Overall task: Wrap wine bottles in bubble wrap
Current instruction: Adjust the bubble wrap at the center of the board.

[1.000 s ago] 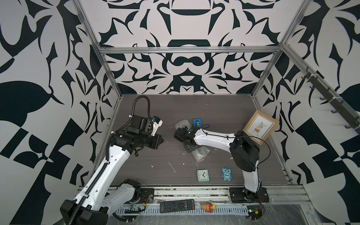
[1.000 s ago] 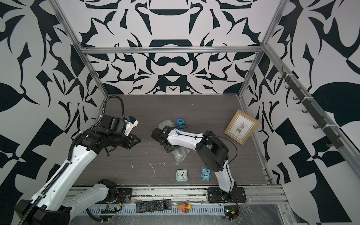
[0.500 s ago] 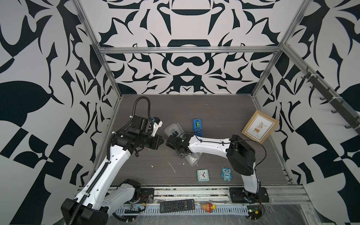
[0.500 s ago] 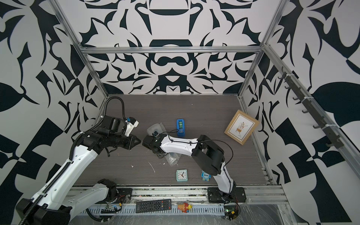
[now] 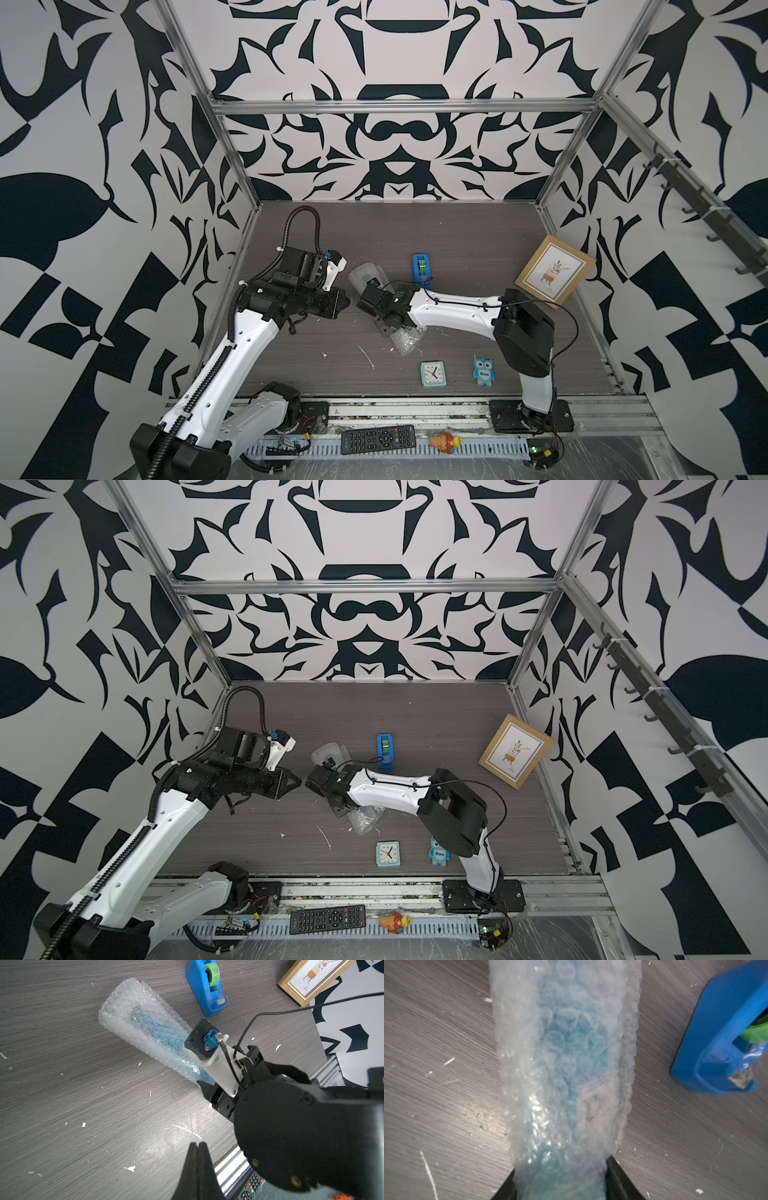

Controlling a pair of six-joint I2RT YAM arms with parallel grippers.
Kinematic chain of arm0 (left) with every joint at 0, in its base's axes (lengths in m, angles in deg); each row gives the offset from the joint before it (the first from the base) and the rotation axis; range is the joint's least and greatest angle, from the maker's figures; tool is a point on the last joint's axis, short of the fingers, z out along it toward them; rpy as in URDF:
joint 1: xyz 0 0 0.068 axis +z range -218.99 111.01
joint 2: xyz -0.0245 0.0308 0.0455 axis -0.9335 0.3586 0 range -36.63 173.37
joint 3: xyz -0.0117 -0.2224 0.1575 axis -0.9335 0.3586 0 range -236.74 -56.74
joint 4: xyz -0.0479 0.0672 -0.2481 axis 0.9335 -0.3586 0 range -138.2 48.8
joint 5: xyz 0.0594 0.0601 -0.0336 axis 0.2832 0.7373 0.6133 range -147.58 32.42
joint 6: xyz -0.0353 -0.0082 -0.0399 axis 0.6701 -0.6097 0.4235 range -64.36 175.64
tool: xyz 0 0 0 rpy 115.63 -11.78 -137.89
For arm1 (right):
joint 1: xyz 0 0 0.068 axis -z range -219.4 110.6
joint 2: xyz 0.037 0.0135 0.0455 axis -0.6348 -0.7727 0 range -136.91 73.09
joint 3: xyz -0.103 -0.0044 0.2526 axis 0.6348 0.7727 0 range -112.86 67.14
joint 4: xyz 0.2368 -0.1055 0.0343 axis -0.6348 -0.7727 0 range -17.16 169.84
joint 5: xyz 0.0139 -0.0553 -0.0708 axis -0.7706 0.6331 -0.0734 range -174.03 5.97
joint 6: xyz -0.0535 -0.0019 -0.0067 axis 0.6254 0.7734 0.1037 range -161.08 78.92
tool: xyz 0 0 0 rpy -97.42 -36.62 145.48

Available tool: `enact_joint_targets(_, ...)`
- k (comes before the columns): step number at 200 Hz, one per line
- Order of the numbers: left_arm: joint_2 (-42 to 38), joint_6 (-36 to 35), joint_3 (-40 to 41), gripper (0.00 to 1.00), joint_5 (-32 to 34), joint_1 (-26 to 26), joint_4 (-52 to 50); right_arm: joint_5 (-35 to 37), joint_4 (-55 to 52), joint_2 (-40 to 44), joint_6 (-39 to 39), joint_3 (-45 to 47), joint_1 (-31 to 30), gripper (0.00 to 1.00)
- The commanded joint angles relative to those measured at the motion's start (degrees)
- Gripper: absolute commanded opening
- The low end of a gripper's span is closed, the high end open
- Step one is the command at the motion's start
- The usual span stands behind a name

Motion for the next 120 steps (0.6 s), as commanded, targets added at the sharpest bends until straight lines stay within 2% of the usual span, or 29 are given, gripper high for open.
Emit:
enact_joint_targets(1, -0.75, 0.51, -0.51, 0.0, -0.73, 0.21, -0.7, 4.36, -1.44, -0.98, 2.36, -2.39, -0.33, 0.45)
enact_joint_targets(25, -0.93, 0.75, -0.85, 0.0, -0.55, 0.21, -1.13, 5.56, -1.46, -0.58, 3.26, -2.93, -1.54, 0.46)
enact_joint_targets(56, -0.94, 1.7, -1.65, 0.0, 0.76, 0.27, -2.36, 4.62, 0.49, 0.14, 3.66, -2.65, -3.33, 0.53)
enact_joint_targets(120, -0.67, 3.25, -2.43, 0.0, 0.78, 0.2, -3.87, -2.11, 7.73, 4.36, 3.91, 0.93, -4.69, 0.58)
